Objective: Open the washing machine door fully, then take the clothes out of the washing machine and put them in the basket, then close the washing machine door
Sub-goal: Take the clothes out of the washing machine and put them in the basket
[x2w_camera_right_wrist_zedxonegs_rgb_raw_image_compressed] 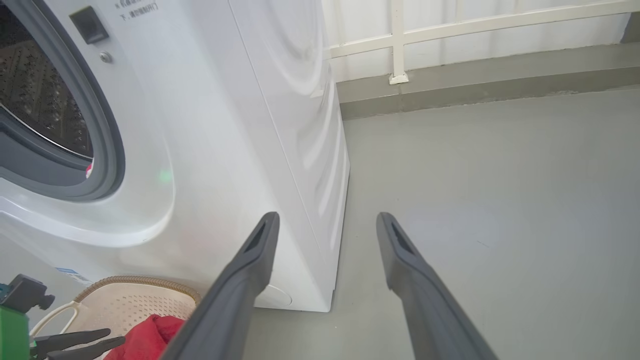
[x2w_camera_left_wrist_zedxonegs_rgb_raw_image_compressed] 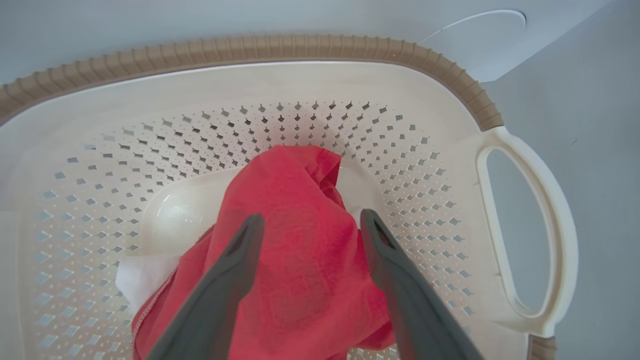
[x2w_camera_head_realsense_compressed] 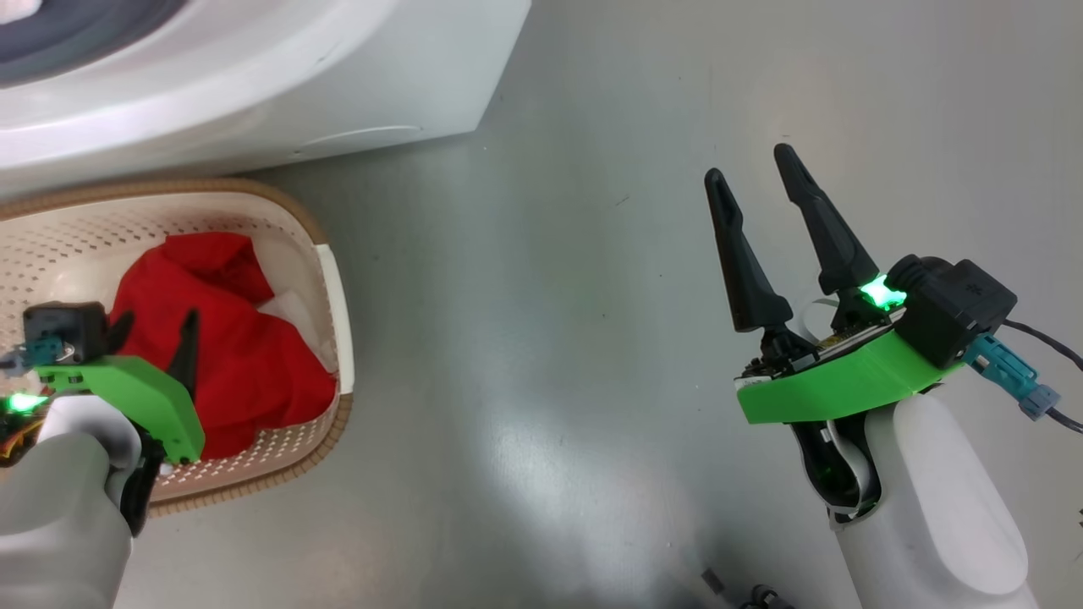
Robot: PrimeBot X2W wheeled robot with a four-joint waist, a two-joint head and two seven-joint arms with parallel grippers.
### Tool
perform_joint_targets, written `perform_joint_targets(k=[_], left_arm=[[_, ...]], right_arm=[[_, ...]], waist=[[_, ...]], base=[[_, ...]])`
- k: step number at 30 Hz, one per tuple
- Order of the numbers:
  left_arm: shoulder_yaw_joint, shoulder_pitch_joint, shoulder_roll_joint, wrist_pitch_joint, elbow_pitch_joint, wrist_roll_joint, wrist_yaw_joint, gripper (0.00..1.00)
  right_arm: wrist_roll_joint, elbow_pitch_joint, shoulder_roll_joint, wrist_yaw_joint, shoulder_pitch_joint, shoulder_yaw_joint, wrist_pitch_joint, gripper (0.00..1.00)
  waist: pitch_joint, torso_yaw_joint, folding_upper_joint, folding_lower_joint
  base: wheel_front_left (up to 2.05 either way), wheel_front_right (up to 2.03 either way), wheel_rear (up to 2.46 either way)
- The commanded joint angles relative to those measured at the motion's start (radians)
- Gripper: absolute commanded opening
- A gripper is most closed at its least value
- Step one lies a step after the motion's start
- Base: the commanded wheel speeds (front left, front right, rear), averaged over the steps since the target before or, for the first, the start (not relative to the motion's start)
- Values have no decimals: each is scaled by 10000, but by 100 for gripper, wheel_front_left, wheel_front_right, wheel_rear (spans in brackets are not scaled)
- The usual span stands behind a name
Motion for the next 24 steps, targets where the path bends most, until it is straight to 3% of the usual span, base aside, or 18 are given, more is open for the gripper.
perform_joint_targets(k=[1,8,12,18,24], left_arm=[[102,252,421,-148,-53,-175,-30,100],[-51,438,489,-200,-95,-695,-30,100],[344,482,617,-209,-458,-947,-30,100],[1497,929,846,-212,-1449,-359,-30,100],[3289,1757,751,-213,-2446,837,-30,100]], right_arm=[[22,-174,80,16,191,165,-46,100],[-103,-114,80,16,261,115,-46,100],[-198,-59,80,16,362,56,-46,100],[-323,27,80,16,579,-108,-46,100],[-470,186,80,16,790,-253,-46,100]], waist=[[-64,46,-1,0],[-249,158,-1,0],[-484,228,-1,0],[-1016,366,-1,0],[-1764,517,-1,0]], base=[[0,0,0],[0,0,0],[0,0,0],[0,0,0],[0,0,0]])
